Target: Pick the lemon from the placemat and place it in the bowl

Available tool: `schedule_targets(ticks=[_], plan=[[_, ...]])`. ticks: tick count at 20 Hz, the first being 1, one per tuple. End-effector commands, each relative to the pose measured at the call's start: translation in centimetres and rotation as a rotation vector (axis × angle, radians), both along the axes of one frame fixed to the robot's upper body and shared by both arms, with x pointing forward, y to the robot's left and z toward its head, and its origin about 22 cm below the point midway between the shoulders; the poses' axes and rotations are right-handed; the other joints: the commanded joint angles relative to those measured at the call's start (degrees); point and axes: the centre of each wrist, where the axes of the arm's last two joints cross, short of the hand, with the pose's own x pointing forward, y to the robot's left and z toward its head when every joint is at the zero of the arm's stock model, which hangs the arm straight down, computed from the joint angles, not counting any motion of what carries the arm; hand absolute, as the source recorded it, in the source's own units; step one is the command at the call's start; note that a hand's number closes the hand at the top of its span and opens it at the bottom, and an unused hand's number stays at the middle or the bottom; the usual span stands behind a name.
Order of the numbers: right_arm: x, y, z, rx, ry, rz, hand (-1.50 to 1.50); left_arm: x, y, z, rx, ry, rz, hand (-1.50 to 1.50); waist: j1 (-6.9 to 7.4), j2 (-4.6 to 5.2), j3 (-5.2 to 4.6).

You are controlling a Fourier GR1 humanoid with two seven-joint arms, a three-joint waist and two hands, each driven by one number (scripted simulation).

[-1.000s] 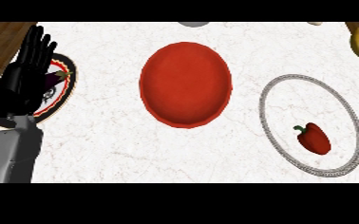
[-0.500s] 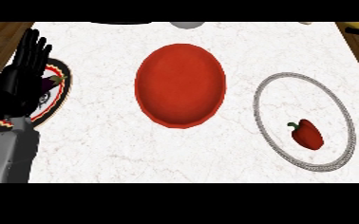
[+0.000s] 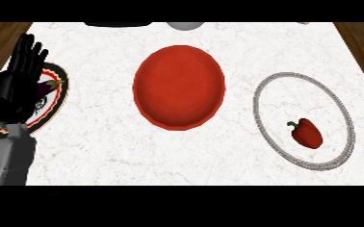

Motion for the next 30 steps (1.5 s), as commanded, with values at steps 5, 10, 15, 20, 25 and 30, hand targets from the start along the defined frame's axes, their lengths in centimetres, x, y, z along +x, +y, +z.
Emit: schedule_targets(ticks=[5, 10, 15, 20, 25, 30], plan=[[0.2, 9.9, -1.1, -0.085, 0.113, 0.185, 1.5, -0.7, 0.2, 0.1, -0.002, -0.002, 0.01, 0.0, -0.69, -0.17, 0.05], [-1.0, 14.0, -5.8, -0.095, 0.177, 0.213, 1.5, -0.1, -0.2, -0.8, -0.012, -0.008, 0.028, 0.0, -1.46, -0.07, 0.05], [-2.9, 17.5, -7.6, -0.145, 0.171, 0.178, 1.5, -0.3, -0.1, -0.8, -0.008, 0.005, 0.013, 0.0, -0.84, 0.13, 0.06], [-4.1, 21.3, -13.8, -0.265, 0.122, 0.089, 1.5, -0.9, -0.4, 1.0, -0.02, -0.019, -0.027, 0.0, 0.58, 0.49, 0.07], [-4.1, 20.0, -18.4, -0.196, 0.296, -0.03, -1.5, -0.8, 1.5, -0.5, -0.006, -0.023, -0.006, 0.0, 0.37, 0.62, 0.05], [-4.1, 20.2, -20.5, 0.006, 0.426, -0.018, -1.5, -0.2, -1.5, 0.2, 0.0, -0.02, -0.036, 0.0, 2.38, 0.78, 0.09]])
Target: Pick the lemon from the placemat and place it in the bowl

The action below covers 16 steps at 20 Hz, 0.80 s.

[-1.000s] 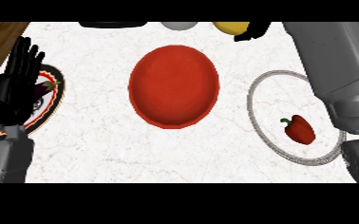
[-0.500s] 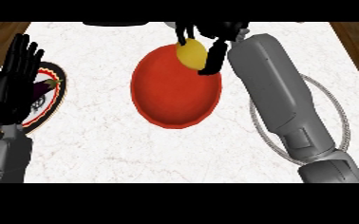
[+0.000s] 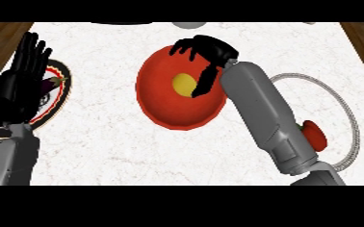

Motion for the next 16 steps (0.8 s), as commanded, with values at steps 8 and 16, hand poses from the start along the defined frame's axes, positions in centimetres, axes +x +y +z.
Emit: schedule_targets(ticks=[8, 16], plan=[[0.6, -2.0, -1.4, 0.471, -0.037, -0.194, -1.5, -1.3, 0.5, -1.2, 0.006, -0.001, 0.014, 0.0, 0.06, 0.05, 0.02], [3.9, -11.0, 3.0, 0.597, -0.022, -0.421, -1.5, 0.4, 0.6, 0.8, 0.006, 0.0, -0.001, 0.0, 0.66, 0.66, 0.04]])
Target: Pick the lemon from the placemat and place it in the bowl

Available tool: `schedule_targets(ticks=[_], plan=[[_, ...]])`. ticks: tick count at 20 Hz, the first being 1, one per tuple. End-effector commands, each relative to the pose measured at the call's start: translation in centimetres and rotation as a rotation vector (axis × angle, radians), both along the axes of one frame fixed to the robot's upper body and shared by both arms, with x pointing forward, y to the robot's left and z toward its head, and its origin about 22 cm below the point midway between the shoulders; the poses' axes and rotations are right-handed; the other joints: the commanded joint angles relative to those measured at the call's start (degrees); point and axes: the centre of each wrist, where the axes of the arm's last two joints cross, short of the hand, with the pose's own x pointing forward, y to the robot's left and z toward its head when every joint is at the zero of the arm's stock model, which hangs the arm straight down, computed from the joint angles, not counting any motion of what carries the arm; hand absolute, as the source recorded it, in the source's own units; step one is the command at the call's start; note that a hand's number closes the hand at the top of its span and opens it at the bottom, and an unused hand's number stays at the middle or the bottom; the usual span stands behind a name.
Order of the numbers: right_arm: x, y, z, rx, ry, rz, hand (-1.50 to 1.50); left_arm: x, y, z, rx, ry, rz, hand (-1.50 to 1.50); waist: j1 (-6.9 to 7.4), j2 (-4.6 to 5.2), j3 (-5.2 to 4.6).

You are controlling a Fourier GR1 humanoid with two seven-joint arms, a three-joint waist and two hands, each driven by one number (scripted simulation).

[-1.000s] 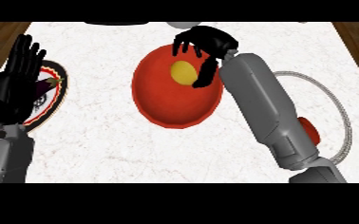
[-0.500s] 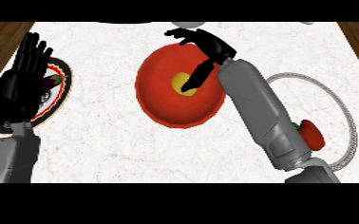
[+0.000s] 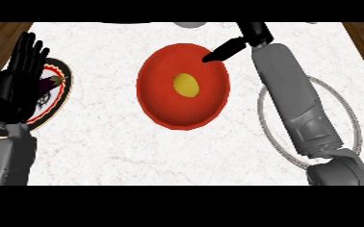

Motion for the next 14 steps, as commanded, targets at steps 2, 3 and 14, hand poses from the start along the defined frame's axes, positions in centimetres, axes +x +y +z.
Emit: schedule_targets(ticks=[2, 3, 14], plan=[[0.5, -7.0, -0.4, 0.092, 0.015, -0.103, -1.5, 0.4, -2.0, 0.7, 0.0, -0.018, -0.017, 0.0, 1.0, 0.58, 0.07], [0.8, -9.2, 1.8, 0.133, 0.012, -0.093, -1.5, -0.3, -0.6, 0.2, -0.011, -0.007, -0.031, 0.0, 0.88, 0.36, 0.05], [-2.2, -20.7, 0.2, 0.191, 0.013, -0.102, -1.5, 0.7, -1.4, 1.4, 0.016, -0.039, -0.041, 0.0, 2.66, 1.41, 0.23]])
